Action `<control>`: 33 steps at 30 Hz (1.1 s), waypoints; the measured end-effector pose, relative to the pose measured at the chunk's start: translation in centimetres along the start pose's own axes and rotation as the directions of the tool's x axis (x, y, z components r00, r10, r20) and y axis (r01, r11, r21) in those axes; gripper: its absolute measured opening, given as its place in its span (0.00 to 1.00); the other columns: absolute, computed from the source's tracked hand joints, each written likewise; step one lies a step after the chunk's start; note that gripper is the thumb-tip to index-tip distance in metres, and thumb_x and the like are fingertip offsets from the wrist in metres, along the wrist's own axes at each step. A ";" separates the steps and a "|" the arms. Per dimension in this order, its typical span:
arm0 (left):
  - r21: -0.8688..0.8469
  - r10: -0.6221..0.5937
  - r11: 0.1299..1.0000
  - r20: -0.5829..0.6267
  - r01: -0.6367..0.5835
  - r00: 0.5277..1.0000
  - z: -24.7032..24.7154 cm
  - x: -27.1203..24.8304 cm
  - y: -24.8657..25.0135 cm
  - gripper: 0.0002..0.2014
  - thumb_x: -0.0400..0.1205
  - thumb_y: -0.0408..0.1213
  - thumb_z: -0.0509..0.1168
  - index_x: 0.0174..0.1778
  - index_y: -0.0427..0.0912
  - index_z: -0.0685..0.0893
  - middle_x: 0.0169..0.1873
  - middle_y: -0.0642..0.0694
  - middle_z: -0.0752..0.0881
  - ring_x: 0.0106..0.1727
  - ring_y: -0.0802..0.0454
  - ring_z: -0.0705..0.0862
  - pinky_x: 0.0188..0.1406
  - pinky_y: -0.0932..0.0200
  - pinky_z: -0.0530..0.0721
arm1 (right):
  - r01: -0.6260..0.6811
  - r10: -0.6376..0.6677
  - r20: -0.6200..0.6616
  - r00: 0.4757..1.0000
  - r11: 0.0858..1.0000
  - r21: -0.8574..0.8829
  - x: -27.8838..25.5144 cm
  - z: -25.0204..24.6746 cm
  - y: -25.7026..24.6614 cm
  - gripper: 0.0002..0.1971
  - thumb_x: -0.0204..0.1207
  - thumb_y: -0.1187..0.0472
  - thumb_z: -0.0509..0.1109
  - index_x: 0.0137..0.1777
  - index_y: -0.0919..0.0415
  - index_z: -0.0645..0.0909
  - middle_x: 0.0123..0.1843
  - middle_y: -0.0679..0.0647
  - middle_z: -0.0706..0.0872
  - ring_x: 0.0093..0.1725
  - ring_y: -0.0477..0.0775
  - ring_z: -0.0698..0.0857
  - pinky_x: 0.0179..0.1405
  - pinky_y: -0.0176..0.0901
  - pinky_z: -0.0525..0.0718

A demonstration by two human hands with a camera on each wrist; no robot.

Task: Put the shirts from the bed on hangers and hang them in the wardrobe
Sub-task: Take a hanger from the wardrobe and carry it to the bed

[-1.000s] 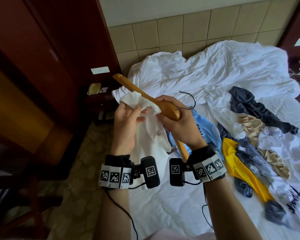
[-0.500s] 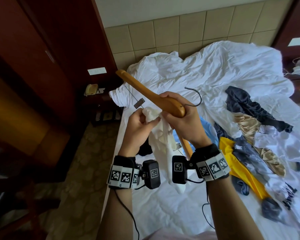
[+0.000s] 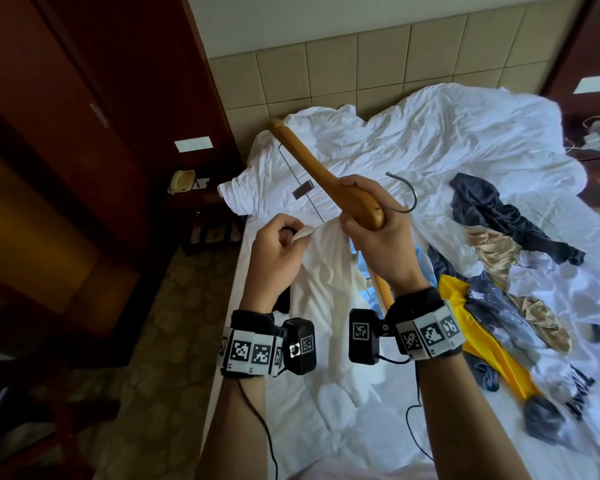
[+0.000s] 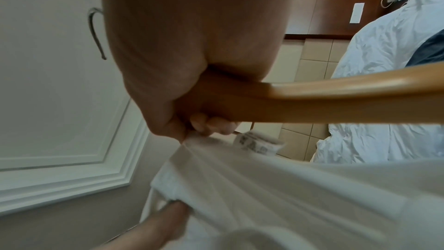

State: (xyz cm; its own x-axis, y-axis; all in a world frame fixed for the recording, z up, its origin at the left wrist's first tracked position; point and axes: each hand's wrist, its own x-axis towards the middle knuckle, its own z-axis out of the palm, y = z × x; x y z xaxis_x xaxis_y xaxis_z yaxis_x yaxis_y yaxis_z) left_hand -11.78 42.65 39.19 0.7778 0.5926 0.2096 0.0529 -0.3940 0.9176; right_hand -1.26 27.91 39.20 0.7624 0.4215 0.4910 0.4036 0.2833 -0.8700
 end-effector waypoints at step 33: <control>0.072 -0.428 0.867 -0.400 0.493 0.810 -3.0 0.7 -7.8 0.17 0.84 0.37 0.63 0.39 0.24 0.83 0.28 0.38 0.79 0.30 0.45 0.76 0.33 0.56 0.72 | -0.203 0.237 0.257 0.937 0.967 -0.152 0.0 -2.7 -0.9 0.10 0.87 0.54 0.74 0.50 0.56 0.96 0.30 0.63 0.91 0.20 0.61 0.76 0.25 0.47 0.74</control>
State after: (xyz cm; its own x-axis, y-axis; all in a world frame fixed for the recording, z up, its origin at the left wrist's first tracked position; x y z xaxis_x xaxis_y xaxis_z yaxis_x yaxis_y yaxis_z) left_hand -13.49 48.24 33.21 0.3569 0.9300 -0.0876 0.4746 -0.0997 0.8746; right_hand -0.31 25.35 39.86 0.6799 0.6834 0.2658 0.3124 0.0579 -0.9482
